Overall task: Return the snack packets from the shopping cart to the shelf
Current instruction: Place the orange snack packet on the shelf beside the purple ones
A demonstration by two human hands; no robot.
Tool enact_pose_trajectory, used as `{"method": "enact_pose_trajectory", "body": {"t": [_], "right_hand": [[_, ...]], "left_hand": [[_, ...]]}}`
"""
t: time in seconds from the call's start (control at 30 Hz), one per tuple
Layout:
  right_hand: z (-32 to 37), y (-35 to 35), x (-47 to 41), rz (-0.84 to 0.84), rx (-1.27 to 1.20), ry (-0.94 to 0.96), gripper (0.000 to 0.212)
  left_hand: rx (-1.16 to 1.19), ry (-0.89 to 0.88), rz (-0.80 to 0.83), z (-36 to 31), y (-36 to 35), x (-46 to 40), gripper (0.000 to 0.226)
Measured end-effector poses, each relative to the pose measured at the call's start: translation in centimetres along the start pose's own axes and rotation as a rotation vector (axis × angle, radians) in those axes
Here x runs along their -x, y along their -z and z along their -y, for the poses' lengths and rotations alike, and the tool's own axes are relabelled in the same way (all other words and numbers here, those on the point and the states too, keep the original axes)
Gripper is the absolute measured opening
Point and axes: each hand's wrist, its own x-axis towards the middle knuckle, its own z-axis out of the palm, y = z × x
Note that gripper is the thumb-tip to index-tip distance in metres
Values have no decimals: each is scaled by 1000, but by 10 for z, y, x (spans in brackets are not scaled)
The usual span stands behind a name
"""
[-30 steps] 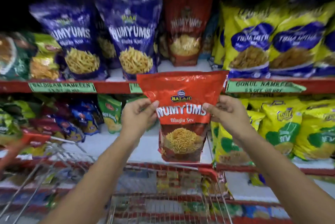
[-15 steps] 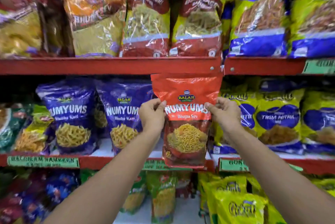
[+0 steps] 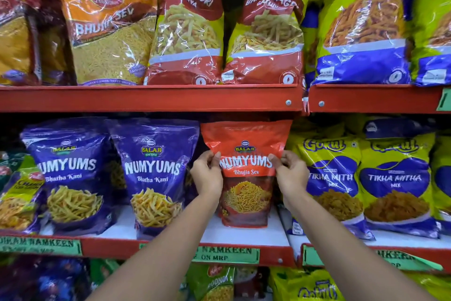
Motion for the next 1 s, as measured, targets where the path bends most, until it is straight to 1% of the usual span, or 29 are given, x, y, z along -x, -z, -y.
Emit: {"method": "enact_pose_trajectory", "body": {"t": [0.03, 0.07, 0.13, 0.2, 0.27, 0.3, 0.37, 0.47, 0.57, 0.63, 0.7, 0.77, 0.83, 0.9, 0.97, 1.0], "right_hand": [[-2, -1, 1, 5, -27, -7, 17], [-5, -2, 2, 16, -59, -18, 18], [-12, -4, 7, 70, -81, -61, 19], [-24, -5, 12, 184, -50, -165, 29], [-36, -4, 20, 312, 7, -288, 45], [-40, -3, 24, 348, 34, -321, 51], [-42, -1, 32, 352, 39, -347, 56], [-38, 4, 43, 346, 36, -335, 56], [-31, 12, 56, 355, 55, -304, 57], [-29, 19, 66, 359, 57, -305, 56], [-27, 24, 76, 382, 45, -313, 55], [-21, 28, 83, 411, 33, -320, 56], [-10, 32, 91, 419, 76, -277, 58], [-1, 34, 96, 382, 201, -106, 59], [7, 38, 104, 345, 374, 100, 69], [15, 41, 108, 277, 450, 217, 72]], "left_hand": [[-19, 5, 6, 3, 0, 1, 28], [-27, 37, 46, 6, 1, 3, 32], [-1, 211, 225, 13, 1, 9, 48], [-14, 410, 378, 23, 3, 18, 71], [-57, 486, 447, 32, 5, 26, 84], [-67, 492, 460, 35, 7, 30, 85], [-70, 480, 461, 36, 9, 36, 80], [-45, 475, 464, 32, 15, 45, 71], [-5, 436, 476, 25, 26, 59, 53], [12, 411, 484, 24, 33, 68, 55], [28, 422, 478, 20, 38, 76, 62], [37, 445, 476, 12, 42, 84, 64], [22, 450, 474, 3, 45, 91, 63], [-15, 405, 443, -6, 49, 99, 62], [-80, 279, 402, -16, 53, 110, 62], [-120, 190, 365, -27, 54, 114, 60]]}}
